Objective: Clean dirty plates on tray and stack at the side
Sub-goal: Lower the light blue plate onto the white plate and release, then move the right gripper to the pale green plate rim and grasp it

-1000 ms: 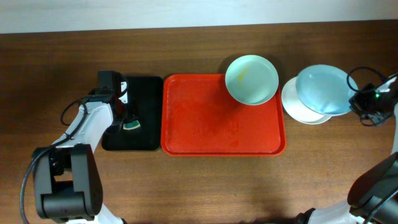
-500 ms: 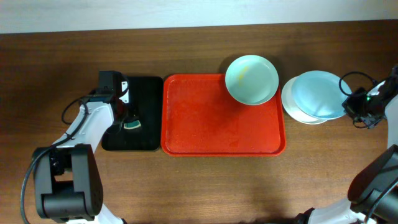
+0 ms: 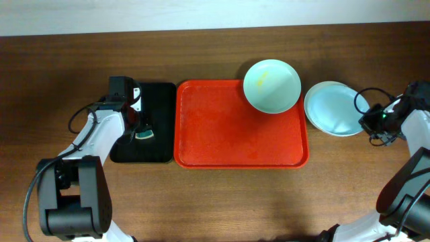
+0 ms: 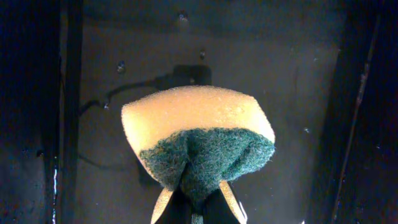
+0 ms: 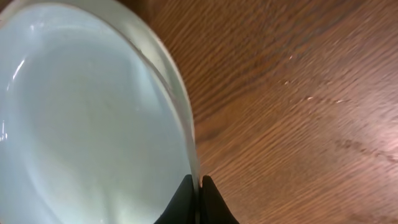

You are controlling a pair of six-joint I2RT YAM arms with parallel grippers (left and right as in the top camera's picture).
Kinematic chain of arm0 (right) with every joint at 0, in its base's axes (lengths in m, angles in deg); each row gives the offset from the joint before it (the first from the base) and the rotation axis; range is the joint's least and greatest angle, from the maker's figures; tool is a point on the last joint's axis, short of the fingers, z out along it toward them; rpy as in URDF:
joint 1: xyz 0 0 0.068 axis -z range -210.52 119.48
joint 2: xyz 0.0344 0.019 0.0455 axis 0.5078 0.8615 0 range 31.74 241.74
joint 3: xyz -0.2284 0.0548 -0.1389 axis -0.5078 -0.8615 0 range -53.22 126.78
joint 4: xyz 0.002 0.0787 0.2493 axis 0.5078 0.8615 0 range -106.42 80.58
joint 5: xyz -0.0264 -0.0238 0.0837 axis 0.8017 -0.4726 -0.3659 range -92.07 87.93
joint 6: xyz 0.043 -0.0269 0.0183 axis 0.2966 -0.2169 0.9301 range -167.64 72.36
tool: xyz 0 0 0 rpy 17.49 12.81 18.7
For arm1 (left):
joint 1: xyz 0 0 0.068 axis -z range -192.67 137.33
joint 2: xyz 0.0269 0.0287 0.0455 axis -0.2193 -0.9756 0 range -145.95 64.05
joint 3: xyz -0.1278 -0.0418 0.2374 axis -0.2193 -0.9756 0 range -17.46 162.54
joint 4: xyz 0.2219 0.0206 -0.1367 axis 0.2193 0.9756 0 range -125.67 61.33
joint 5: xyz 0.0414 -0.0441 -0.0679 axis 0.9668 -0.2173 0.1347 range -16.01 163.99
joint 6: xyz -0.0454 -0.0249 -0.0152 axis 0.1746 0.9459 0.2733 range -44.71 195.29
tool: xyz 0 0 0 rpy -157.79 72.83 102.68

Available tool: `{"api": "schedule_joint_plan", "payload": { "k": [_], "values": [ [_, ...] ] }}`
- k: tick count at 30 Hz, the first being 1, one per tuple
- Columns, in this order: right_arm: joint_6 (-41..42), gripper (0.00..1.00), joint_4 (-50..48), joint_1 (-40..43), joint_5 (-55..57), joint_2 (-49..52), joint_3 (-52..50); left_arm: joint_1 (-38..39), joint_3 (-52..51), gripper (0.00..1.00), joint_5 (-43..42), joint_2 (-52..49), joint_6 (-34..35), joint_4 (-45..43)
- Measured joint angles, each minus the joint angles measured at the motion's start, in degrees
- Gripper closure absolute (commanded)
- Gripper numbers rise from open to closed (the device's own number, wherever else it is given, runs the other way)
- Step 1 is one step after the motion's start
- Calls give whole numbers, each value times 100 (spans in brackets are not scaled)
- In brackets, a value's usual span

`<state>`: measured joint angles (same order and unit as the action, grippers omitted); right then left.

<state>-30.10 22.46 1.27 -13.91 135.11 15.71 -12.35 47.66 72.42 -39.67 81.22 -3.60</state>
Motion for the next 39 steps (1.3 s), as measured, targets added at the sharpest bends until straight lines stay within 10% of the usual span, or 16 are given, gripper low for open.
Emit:
{"api": "schedule_joint_plan", "payload": {
  "k": [2, 7, 27, 39],
  "values": [
    [-4, 44, -39, -96, -4, -2, -15, 0, 0, 100, 0, 0, -15, 0],
    [-33, 33, -61, -361, 0, 0, -17, 0, 0, 99, 0, 0, -17, 0],
    [-26, 34, -492, -2785, 20, 0, -70, 0, 0, 99, 0, 0, -35, -2],
    [1552, 67, -791, -3488, 988, 0, -70, 0, 0, 99, 0, 0, -37, 0]
  ]
}}
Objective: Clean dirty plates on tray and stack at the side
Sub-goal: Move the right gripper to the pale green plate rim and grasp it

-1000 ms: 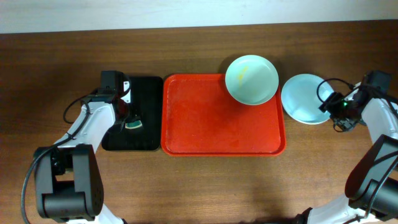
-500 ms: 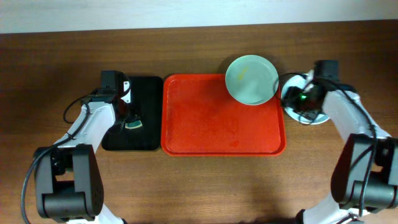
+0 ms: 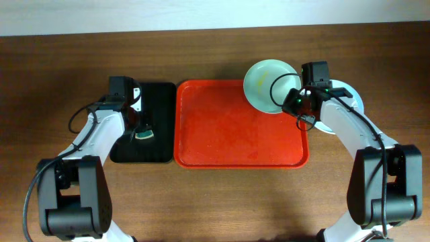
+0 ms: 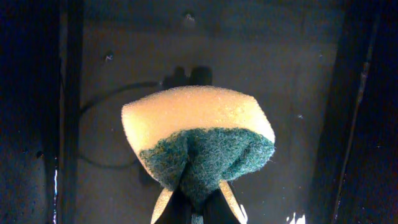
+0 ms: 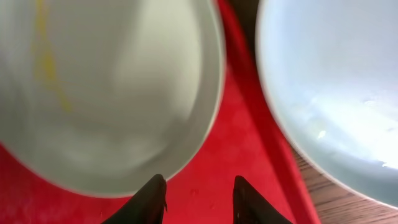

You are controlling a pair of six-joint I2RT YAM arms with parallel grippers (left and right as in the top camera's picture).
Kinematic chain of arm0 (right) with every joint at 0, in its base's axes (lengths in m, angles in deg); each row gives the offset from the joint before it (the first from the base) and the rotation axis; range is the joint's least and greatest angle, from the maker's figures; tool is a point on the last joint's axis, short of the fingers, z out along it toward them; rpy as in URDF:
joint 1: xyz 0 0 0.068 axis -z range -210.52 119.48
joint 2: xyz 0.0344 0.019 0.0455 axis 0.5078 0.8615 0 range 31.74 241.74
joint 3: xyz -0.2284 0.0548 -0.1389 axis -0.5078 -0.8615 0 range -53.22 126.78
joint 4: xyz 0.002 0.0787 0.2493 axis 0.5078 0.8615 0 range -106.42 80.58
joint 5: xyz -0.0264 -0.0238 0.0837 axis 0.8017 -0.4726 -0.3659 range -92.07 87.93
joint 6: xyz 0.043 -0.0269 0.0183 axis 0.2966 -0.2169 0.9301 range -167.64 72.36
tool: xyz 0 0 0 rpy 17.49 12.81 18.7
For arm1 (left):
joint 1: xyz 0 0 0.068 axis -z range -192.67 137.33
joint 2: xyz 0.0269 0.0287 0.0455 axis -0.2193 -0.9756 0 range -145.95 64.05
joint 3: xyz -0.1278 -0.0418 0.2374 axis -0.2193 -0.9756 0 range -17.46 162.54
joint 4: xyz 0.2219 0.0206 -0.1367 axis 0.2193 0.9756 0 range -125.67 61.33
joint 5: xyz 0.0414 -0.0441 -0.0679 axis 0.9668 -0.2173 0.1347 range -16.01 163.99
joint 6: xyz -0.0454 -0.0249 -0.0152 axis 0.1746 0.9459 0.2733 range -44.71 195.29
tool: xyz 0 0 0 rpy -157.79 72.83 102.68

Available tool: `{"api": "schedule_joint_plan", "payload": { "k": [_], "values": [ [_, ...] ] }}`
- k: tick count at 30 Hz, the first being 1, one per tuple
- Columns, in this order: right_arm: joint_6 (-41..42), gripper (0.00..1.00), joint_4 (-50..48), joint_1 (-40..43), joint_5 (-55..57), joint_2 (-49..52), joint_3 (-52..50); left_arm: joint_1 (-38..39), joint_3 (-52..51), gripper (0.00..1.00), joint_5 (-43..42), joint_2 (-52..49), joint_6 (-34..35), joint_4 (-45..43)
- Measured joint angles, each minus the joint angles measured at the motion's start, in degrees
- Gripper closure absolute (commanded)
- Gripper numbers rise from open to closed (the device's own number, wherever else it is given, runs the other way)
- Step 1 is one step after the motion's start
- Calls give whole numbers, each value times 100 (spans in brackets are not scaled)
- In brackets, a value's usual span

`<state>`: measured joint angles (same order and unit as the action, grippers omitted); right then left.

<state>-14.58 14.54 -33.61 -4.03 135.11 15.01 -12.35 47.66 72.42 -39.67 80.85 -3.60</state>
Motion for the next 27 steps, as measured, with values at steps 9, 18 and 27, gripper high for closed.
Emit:
{"api": "schedule_joint_plan", "payload": {
  "k": [9, 18, 27],
  "values": [
    [315, 73, -590, 0, 372, 251, -7, 0, 0, 99, 0, 0, 0, 0],
    [334, 76, -769, 0, 415, 470, -42, 0, 0, 99, 0, 0, 0, -2],
    [369, 89, -1180, 0, 452, 704, -52, 0, 0, 100, 0, 0, 0, 0]
  ]
}}
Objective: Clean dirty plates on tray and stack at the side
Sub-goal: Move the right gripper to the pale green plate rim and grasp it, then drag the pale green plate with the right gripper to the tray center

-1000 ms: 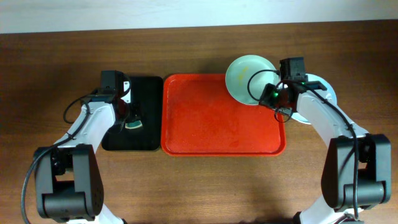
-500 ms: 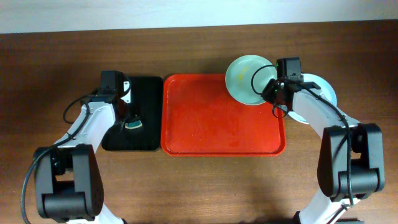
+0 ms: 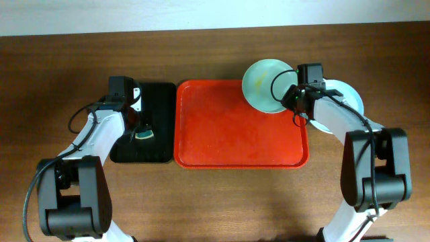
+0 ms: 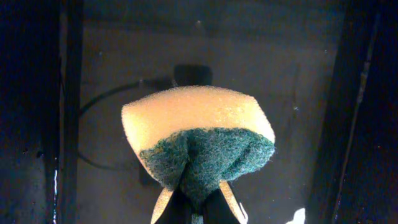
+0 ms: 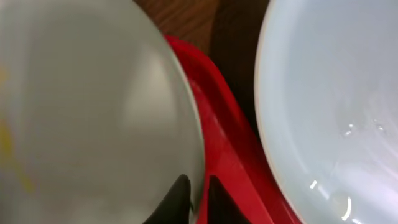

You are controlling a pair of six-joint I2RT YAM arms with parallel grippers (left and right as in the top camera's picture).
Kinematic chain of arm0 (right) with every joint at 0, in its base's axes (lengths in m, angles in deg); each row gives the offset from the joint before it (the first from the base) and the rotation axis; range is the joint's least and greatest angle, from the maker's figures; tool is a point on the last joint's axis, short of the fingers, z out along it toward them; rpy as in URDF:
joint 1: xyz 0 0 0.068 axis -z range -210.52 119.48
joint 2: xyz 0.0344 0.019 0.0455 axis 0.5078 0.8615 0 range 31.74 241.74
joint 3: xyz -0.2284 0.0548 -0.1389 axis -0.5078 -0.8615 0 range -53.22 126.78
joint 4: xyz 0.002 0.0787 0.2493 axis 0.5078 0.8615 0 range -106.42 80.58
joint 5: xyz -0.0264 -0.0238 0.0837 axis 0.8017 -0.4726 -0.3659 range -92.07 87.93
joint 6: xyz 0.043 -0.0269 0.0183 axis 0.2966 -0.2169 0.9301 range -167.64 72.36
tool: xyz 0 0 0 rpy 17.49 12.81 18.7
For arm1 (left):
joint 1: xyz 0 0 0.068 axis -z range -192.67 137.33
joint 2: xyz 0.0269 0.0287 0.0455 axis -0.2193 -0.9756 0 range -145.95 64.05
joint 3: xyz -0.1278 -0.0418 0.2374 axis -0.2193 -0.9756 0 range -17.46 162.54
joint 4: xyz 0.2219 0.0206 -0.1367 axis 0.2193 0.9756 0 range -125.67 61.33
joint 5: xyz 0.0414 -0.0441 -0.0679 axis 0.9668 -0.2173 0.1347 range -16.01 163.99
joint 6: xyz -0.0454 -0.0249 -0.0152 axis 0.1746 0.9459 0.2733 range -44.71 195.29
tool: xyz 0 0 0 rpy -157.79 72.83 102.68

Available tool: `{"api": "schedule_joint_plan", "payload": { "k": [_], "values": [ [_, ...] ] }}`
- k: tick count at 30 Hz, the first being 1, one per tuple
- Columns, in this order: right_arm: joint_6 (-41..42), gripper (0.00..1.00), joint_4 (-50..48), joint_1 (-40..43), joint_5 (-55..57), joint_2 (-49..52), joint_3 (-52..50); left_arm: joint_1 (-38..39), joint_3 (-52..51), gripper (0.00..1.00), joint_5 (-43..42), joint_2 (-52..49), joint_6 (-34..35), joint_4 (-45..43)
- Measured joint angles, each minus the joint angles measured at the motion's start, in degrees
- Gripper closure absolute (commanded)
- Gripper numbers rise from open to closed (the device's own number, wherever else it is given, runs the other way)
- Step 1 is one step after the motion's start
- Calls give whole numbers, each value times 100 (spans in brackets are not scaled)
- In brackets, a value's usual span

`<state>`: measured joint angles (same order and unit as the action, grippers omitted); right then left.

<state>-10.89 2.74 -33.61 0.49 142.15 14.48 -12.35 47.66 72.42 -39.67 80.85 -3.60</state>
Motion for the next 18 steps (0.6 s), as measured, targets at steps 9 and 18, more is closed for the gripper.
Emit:
{"api": "schedule_joint_plan", "payload": {
  "k": [9, 18],
  "values": [
    [9, 96, 13, 0, -138, 17, 0, 0, 0, 99, 0, 0, 0, -2],
    [-872, 96, 1432, 2, -1606, -11, 96, 0, 0, 100, 0, 0, 0, -2]
  ]
}}
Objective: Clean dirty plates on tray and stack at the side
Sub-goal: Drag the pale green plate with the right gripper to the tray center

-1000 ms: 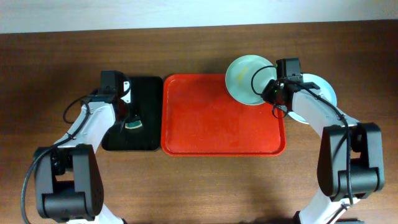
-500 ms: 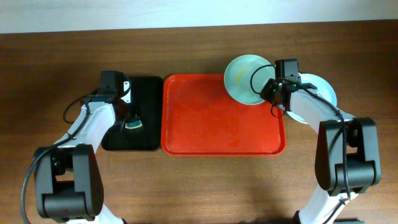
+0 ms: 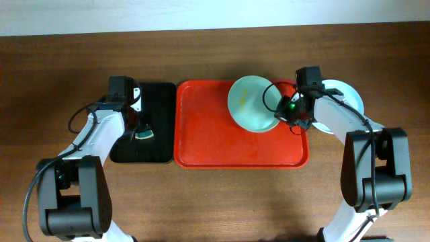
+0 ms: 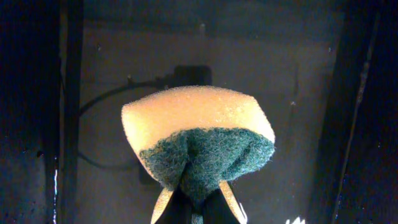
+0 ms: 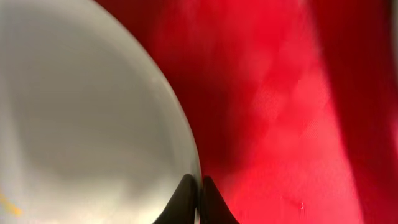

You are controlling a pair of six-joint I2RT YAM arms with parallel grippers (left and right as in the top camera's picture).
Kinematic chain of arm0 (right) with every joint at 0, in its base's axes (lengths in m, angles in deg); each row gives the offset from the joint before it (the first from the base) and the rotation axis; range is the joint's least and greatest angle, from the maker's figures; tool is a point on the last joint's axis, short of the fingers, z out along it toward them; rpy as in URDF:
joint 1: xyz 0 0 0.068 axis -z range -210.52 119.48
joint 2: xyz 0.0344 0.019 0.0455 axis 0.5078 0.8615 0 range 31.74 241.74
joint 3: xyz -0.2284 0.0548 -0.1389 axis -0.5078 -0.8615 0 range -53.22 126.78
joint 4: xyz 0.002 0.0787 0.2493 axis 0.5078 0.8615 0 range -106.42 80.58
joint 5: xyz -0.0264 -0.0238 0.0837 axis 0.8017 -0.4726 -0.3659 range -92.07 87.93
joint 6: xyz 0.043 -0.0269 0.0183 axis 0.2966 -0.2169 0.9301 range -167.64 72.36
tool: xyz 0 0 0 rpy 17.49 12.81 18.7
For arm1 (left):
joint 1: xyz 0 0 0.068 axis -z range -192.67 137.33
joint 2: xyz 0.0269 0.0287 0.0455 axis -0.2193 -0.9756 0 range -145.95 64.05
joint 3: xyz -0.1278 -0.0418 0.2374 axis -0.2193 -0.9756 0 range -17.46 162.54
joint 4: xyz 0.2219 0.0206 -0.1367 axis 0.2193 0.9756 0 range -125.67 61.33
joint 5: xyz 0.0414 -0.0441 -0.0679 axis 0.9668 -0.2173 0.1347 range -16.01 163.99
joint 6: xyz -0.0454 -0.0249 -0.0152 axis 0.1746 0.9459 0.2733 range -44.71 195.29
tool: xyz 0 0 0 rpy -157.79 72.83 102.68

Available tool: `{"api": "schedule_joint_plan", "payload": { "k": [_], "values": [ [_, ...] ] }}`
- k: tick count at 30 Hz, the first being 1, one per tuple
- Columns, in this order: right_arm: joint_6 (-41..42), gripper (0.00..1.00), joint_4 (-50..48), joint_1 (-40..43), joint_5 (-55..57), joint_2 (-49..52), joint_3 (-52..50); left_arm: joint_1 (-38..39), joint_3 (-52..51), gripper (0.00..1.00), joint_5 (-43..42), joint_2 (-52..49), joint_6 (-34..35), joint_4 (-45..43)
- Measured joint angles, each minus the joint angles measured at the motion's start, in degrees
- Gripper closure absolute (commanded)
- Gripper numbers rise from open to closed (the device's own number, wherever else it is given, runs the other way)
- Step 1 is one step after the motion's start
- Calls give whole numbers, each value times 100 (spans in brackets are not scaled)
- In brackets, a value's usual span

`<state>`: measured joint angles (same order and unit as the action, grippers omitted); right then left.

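A pale green dirty plate [image 3: 251, 103] with a yellow smear sits tilted over the red tray [image 3: 215, 138]; my right gripper [image 3: 285, 111] is shut on its right rim. In the right wrist view the plate [image 5: 87, 112] fills the left, with the gripper [image 5: 197, 199] pinching its edge above the tray [image 5: 280, 93]. A clean light blue plate [image 3: 342, 101] lies on the table right of the tray, partly hidden by my right arm. My left gripper [image 3: 142, 132] is shut on a yellow and green sponge [image 4: 196, 140] over the black tray [image 3: 156, 101].
The black tray's [image 4: 298, 81] wet floor shows droplets under the sponge. Brown wooden table [image 3: 215, 202] surrounds both trays. A white wall strip runs along the far edge.
My right gripper, then at the dirty plate's right rim at the tray's far right corner, has shut on it and now holds it farther left over the tray. The left arm is unchanged.
My right gripper was shut on the clean blue plate's rim on the table right of the tray. Then it was open over the dirty plate's edge. Then it closed in on that rim, and now holds the plate over the tray's middle-right. The left held the sponge throughout.
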<state>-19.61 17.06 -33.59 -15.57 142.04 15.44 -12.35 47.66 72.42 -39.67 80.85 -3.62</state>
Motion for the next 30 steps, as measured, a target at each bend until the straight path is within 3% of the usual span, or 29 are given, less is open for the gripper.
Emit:
{"api": "schedule_joint_plan", "payload": {
  "k": [14, 15, 17, 19, 30],
  "values": [
    [-756, 89, 1314, -76, -490, -46, 24, 4, 0, 100, 0, 0, 0, -2],
    [-754, 87, 1366, -142, -476, -52, 37, 4, 0, 100, 0, 0, 0, 0],
    [-763, 67, 1405, -280, -463, -87, 70, 4, 0, 100, 0, 0, 0, 0],
    [-763, 61, 1421, -417, -455, -142, 118, 4, 0, 100, 0, 0, 0, 0],
    [-944, 60, 2076, -623, 22, -282, 881, 4, 0, 99, 0, 0, 0, 0]
  ]
}}
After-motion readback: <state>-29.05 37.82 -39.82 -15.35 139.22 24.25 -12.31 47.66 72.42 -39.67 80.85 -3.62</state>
